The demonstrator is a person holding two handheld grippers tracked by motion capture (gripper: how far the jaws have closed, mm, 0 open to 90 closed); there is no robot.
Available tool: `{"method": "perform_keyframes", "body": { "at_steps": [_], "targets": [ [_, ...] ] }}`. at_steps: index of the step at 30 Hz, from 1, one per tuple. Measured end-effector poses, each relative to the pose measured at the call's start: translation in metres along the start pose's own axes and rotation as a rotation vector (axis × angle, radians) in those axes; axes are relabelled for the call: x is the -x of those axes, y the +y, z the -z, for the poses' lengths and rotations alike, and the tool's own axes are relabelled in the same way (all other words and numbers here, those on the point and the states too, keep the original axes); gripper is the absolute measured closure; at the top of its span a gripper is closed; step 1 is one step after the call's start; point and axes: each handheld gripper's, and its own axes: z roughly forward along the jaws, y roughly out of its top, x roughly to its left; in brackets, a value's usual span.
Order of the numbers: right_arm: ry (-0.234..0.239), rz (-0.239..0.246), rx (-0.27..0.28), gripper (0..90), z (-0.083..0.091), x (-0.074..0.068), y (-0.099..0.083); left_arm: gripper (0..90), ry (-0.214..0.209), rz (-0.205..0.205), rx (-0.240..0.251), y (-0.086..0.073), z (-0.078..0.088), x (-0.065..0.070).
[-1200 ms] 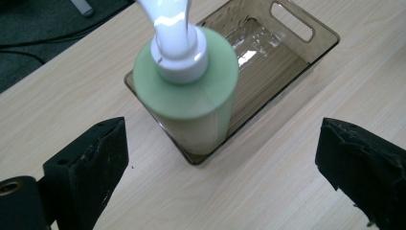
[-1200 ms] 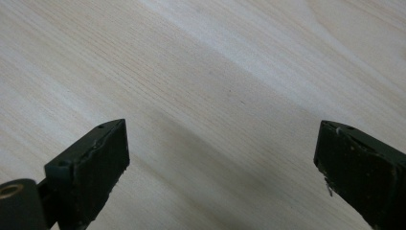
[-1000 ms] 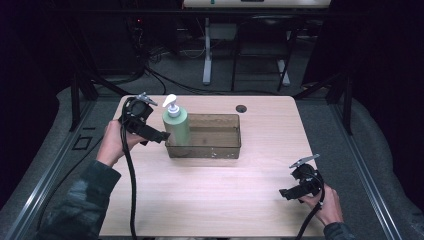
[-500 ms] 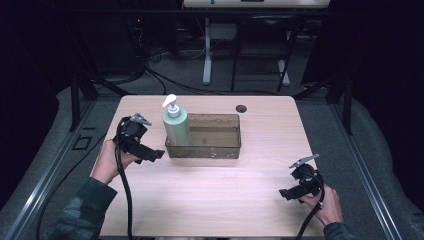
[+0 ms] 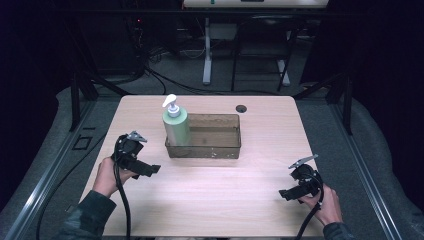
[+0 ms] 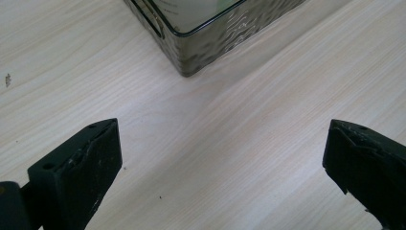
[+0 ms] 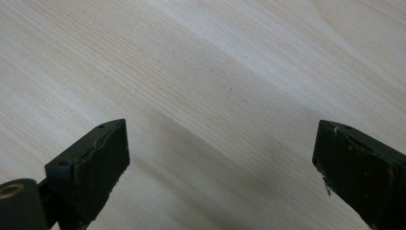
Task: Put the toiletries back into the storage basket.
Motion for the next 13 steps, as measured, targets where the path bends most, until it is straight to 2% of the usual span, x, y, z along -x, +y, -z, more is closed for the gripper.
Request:
{"method": "perform_keyframes", "body": {
  "at_steps": [4,7,13],
  "targets": [
    [-0.005,0.006,-0.005,5.1,-0.001,0.0,0.0,0.1,-0.014,0.004,0.003,-0.004,-0.007,-0.001],
    [-0.004,0.008,-0.009,5.0,-0.003,0.0,-0.001,0.0,-0.023,-0.008,-0.005,-0.006,-0.015,-0.002],
    [-0.004,0.003,-0.014,5.0,-0.004,0.002,-0.002,0.0,-0.038,-0.003,-0.02,-0.012,-0.023,-0.009]
  ]
}}
